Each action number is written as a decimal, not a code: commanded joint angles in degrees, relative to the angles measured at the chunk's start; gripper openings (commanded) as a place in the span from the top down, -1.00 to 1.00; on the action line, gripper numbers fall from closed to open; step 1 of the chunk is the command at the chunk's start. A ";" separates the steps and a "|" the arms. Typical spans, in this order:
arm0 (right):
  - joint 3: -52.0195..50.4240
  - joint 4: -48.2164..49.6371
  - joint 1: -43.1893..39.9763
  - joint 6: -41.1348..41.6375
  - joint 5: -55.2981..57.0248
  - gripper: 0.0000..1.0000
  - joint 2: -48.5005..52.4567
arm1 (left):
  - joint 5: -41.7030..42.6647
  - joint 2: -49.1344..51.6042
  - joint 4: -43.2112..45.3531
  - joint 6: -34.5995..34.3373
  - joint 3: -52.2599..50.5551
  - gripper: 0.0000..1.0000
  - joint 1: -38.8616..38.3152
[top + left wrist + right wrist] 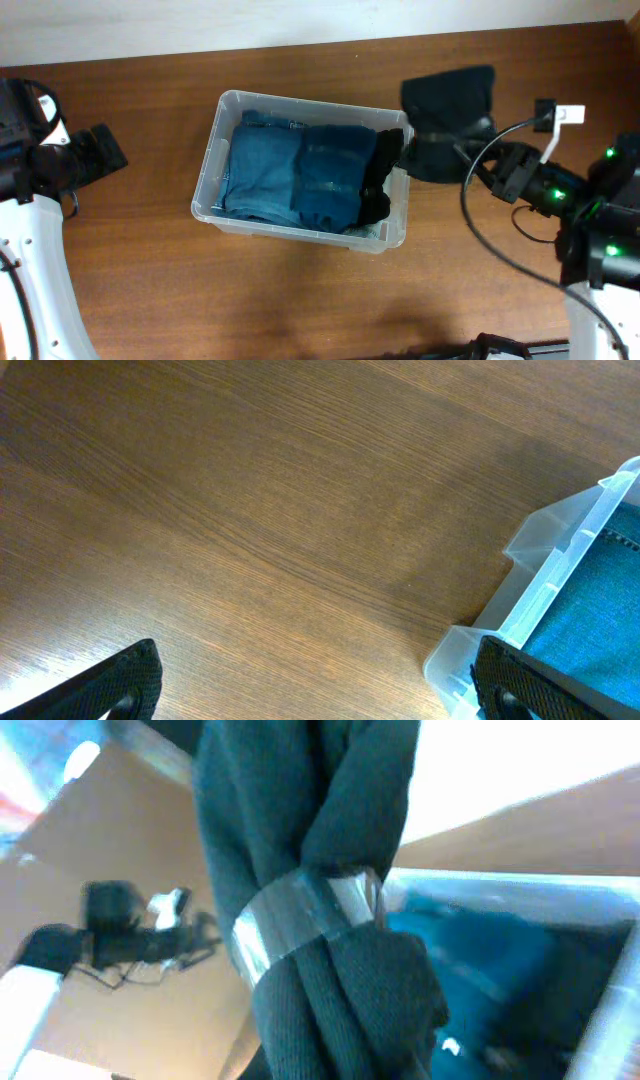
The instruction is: Pack container
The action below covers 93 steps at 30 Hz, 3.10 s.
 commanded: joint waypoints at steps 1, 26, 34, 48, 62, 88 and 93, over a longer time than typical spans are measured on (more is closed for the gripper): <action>0.48 4.52 7.56 10.29 4.46 0.92 0.33 | 0.20 0.09 -0.02 0.04 -0.17 -0.99 0.20; 0.50 25.66 45.18 27.06 47.71 0.07 37.59 | 0.20 0.09 -0.02 0.04 -0.17 -0.99 0.20; 3.02 12.22 37.94 16.65 48.15 -0.52 25.81 | 0.20 0.09 -0.02 0.04 -0.17 -0.99 0.20; 4.70 2.84 36.35 0.57 42.82 -0.97 5.84 | 0.20 0.09 -0.02 0.04 -0.17 -0.99 0.20; 4.70 -8.83 26.84 -8.74 50.29 -0.97 -2.10 | 0.22 0.09 -0.02 0.04 -0.17 -0.99 0.20; -13.88 -25.88 17.92 -24.37 85.59 -0.97 -36.52 | 0.20 0.09 -0.02 0.04 -0.17 -1.00 0.20; -26.60 -22.51 17.09 -23.26 86.01 -0.97 -45.00 | 0.20 0.09 -0.02 0.04 -0.17 -0.99 0.20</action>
